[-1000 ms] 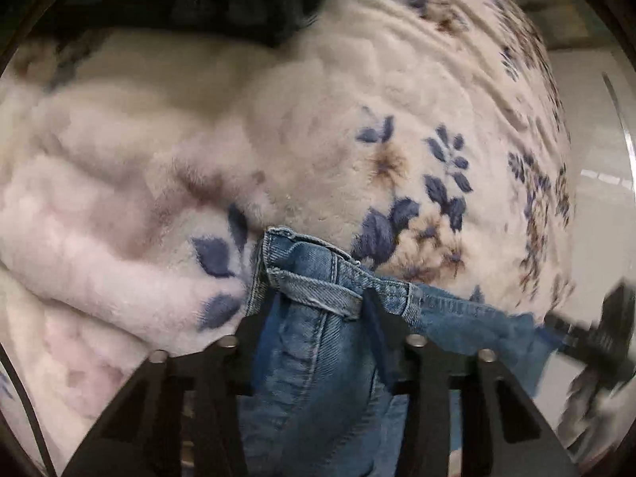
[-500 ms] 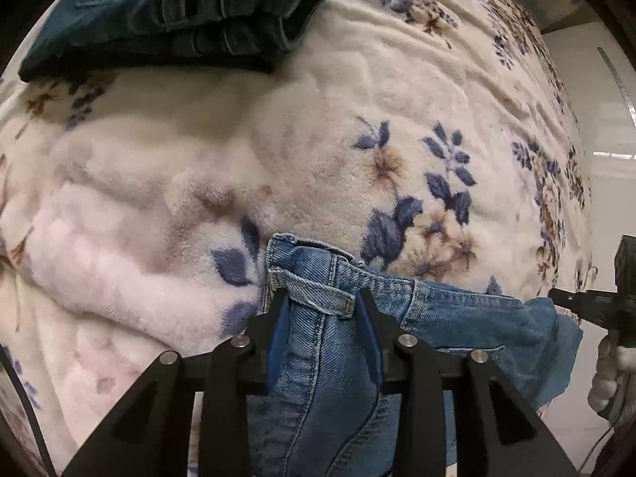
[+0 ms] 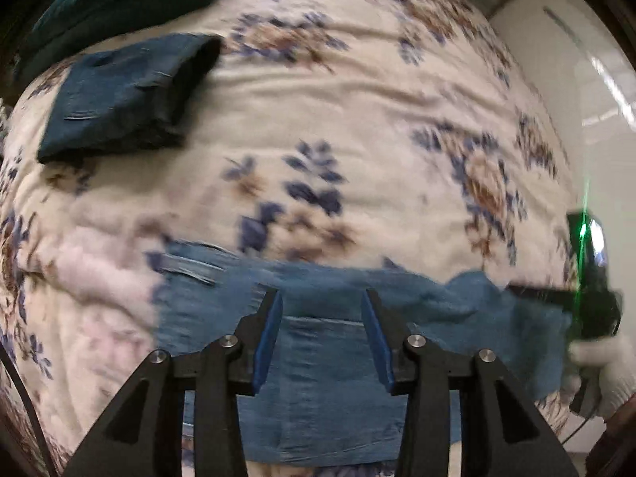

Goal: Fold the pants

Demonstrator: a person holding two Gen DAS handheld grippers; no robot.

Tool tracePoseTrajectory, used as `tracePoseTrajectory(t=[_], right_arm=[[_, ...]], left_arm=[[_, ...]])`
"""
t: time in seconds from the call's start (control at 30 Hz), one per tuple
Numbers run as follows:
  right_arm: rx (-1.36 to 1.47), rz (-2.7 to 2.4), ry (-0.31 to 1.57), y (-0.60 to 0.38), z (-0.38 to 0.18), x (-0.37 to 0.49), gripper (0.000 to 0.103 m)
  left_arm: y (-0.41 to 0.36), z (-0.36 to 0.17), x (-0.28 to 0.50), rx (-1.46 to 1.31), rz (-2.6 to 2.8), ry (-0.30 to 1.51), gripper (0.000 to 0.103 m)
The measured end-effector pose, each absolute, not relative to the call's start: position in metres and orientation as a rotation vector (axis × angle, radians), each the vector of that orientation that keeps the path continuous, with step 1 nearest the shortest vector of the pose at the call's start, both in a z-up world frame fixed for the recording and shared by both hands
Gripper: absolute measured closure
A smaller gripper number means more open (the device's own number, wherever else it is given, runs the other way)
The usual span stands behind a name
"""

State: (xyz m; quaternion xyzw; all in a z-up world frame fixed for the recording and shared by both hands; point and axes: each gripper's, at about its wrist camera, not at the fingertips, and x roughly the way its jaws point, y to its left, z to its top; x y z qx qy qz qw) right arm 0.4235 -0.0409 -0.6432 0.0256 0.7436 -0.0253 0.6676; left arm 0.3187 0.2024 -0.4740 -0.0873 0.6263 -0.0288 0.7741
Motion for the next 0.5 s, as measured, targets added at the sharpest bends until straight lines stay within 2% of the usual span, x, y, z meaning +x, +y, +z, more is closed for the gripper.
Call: tracePoseTrajectory(t=[0.07,0.1,0.17,0.23,0.27,0.3,0.5], right_arm=[[0.104,-0.173,1.674,-0.078,-0.656,0.418,0.102],[0.305,-0.129,1.693,-0.103,-0.664,0.410,0.102],[0.497,-0.051,1.614,-0.131,-0.652,0.395,0.098],[0.700,0.026,1.451,-0.173,-0.622,0.362,0.070],[0.774,0.024,1.377,-0.194,-0.609,0.343,0.031],[0.839,-0.012,1.308,-0.222,-0.596,0.319,0.010],[1.002,-0.478,1.143,-0.405,-0.564,0.167,0.012]], left_arm=[[0.184,-0.481,0.315,-0.140,-0.057,1.369,0.064],[0.172,-0.482,0.312,-0.123,-0.063,1.374,0.064],[0.153,-0.475,0.303,-0.100,-0.066,1.336,0.064],[0.122,-0.464,0.291,-0.016,-0.071,1.269,0.063],[0.108,-0.463,0.287,0.020,-0.090,1.268,0.053],[0.087,-0.464,0.283,0.069,-0.109,1.286,0.043],[-0.029,-0.472,0.265,0.146,-0.207,1.366,0.042]])
